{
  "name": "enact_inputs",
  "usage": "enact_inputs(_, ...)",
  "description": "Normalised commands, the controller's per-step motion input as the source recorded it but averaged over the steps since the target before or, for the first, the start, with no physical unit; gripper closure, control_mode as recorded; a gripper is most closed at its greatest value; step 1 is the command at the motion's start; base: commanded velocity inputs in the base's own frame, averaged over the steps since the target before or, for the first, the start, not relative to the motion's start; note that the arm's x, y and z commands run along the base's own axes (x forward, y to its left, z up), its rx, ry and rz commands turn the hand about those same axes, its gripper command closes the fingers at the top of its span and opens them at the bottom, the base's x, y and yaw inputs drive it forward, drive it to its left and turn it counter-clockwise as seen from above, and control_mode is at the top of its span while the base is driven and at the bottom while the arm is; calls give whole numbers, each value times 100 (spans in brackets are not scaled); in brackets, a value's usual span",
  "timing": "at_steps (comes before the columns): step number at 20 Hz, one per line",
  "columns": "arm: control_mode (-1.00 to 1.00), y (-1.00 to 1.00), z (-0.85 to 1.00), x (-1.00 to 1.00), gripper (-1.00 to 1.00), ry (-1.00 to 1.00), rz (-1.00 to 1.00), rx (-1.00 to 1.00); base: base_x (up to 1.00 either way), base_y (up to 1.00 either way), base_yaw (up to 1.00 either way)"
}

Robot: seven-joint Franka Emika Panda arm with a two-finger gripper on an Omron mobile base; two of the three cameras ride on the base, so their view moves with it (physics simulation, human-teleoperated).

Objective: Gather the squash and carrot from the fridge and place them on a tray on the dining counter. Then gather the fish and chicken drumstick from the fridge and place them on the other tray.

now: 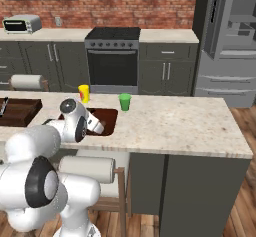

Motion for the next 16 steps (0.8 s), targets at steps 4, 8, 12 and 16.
enact_inputs(4,-100,-17,92,-72,-100,-9,-4,13,0,0,0)
enact_inputs(8,-100,-32,79,-59,-100,0,-6,23,0,0,0)
enact_inputs(12,-100,-36,69,-35,-100,6,-3,36,0,0,0)
enact_inputs(16,-100,-26,46,-50,-100,10,0,42,0,0,0)
